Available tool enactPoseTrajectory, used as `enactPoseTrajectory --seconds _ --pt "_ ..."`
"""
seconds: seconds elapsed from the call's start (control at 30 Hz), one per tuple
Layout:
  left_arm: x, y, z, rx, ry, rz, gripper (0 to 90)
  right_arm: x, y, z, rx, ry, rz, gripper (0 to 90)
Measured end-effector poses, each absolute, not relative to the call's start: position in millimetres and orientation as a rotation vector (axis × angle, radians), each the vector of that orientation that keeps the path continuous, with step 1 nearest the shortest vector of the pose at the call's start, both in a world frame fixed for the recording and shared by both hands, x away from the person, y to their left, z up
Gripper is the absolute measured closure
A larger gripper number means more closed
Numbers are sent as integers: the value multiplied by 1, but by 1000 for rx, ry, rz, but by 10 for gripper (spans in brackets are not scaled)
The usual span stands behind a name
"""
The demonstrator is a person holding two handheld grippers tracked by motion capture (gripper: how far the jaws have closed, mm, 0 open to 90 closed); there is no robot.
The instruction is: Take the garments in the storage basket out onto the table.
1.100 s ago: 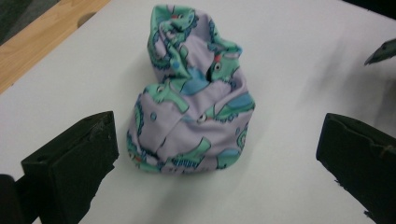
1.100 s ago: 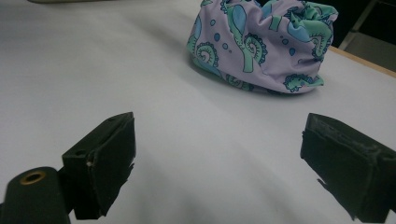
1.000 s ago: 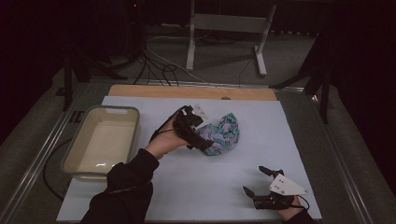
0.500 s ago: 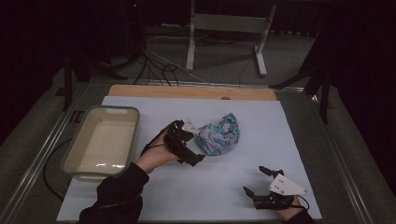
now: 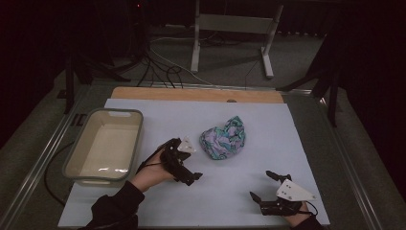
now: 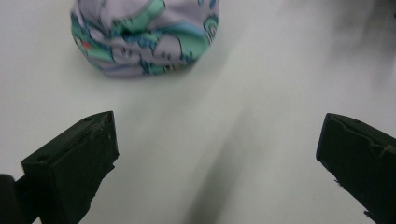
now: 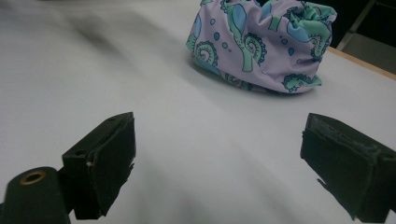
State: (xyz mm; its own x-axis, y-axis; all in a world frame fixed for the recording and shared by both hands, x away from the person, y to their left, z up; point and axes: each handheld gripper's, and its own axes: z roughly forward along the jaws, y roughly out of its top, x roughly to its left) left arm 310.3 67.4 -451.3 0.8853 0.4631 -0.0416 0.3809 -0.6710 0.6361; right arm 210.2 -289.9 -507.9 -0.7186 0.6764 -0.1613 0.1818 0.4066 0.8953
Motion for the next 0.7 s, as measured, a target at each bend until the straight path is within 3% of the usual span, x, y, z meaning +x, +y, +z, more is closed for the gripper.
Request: enactPoseTrajectory --seconds 0.7 --pt "271 107 -482 2476 544 151 0 210 -289 -508 731 2157 1278 105"
